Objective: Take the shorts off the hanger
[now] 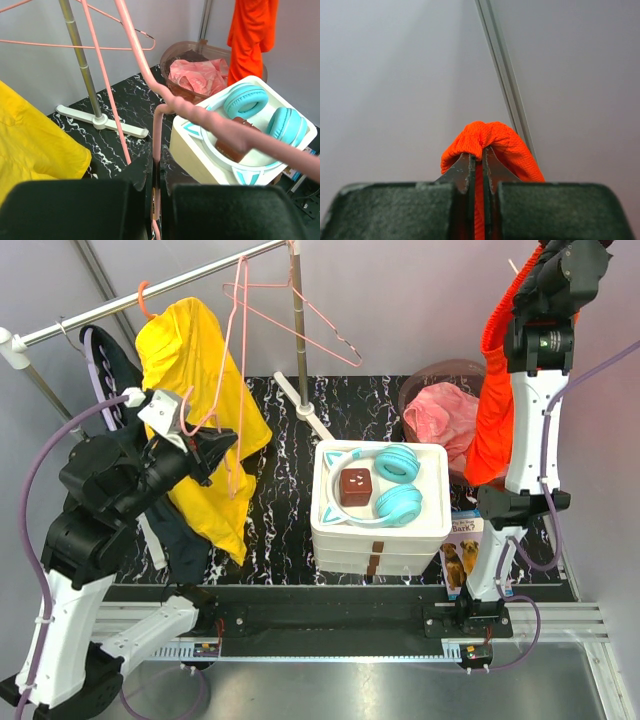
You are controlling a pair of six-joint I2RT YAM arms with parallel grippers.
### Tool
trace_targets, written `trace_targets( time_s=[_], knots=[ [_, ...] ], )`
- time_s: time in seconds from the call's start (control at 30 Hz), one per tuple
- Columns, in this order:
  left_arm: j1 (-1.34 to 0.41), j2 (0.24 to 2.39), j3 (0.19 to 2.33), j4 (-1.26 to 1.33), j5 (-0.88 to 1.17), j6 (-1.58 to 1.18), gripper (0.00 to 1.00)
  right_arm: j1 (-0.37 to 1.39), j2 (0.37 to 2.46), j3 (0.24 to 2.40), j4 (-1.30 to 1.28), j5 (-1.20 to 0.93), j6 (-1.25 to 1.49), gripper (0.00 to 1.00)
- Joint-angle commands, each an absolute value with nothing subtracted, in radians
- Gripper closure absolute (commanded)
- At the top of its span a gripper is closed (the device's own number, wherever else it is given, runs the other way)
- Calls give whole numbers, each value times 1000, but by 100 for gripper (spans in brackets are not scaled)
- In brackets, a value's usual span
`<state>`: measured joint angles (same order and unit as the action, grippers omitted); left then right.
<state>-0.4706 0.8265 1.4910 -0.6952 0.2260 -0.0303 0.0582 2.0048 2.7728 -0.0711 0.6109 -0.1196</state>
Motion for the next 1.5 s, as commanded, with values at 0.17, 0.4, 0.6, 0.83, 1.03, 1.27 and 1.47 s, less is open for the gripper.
trace_targets(
  time_s=[0.17,0.4,0.6,0.83,1.03,1.27,1.47],
  knots=[
    [-472,876,1562,-692,210,-58,100,37,1946,2422,-299,661,165,100],
    [-474,879,1537,-696,224,-120,100,-41,1830,2014,-738,479,615,42],
    [-474,907,1532,-695,210,-192,100,-41,1706,1899,-880,376,595,0],
    [-472,954,1537,-692,199,-297,100,-17,1504,1723,-930,131,637,0],
    [-472,999,1539,-695,218,-429,100,87,1395,1620,-950,89,646,0],
    [-469,1045,1566,-748,95,-567,100,123,1400,1663,-969,11,623,0],
    [-428,1135,1634,-782,63,-644,100,172,1428,1723,-979,-64,594,0]
  ],
)
